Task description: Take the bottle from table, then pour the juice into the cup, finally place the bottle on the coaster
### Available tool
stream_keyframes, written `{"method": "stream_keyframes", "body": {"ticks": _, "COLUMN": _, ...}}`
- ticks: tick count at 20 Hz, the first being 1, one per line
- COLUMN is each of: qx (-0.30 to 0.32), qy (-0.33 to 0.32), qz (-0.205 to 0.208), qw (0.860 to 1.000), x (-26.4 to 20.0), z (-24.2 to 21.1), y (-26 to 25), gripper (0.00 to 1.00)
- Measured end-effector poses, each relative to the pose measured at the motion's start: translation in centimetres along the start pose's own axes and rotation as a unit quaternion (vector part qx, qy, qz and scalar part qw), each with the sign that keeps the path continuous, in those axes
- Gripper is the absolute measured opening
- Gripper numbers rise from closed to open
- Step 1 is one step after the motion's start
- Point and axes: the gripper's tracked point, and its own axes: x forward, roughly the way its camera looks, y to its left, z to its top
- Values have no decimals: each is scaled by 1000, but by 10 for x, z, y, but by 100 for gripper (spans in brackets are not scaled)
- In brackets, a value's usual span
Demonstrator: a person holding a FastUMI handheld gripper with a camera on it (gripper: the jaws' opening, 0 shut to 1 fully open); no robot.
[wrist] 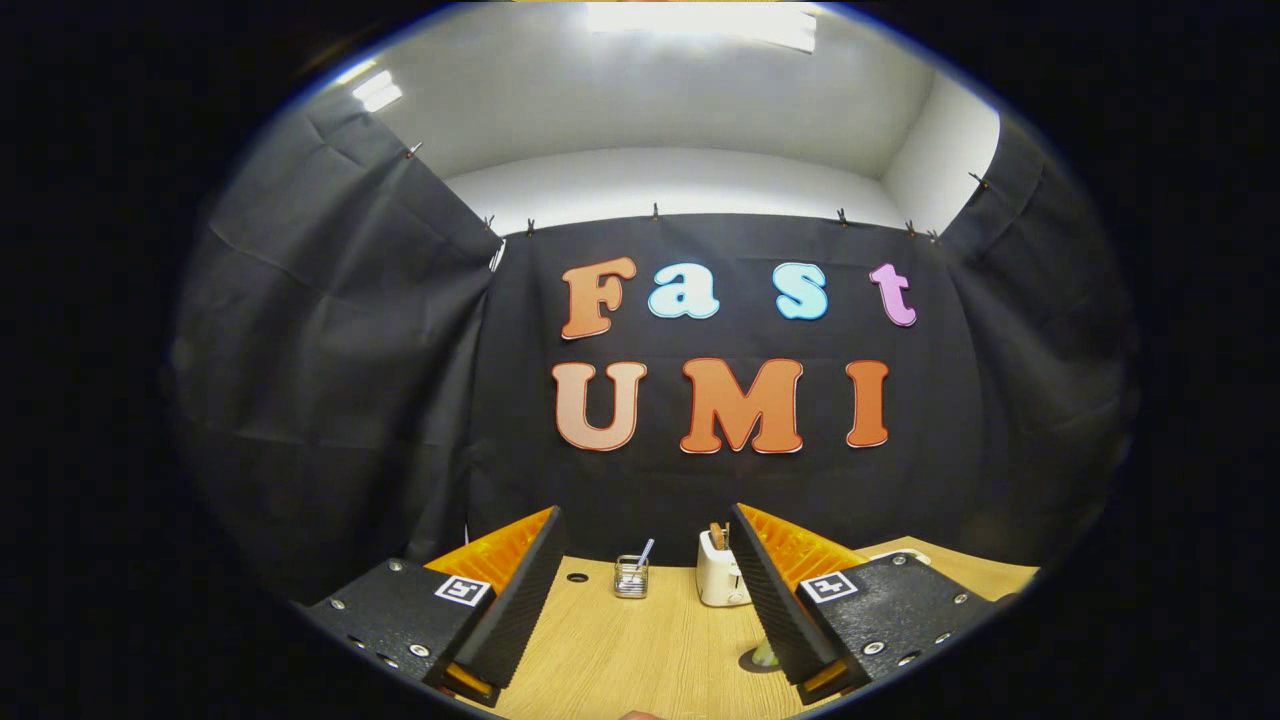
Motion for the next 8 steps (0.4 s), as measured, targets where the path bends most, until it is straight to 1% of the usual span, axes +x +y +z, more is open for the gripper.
{"method": "stream_keyframes", "body": {"ticks": 8, "qx": -11, "qy": 0, "qz": 8, "qw": 1000, "x": 3, "z": -2, "y": 1, "gripper": 97}}
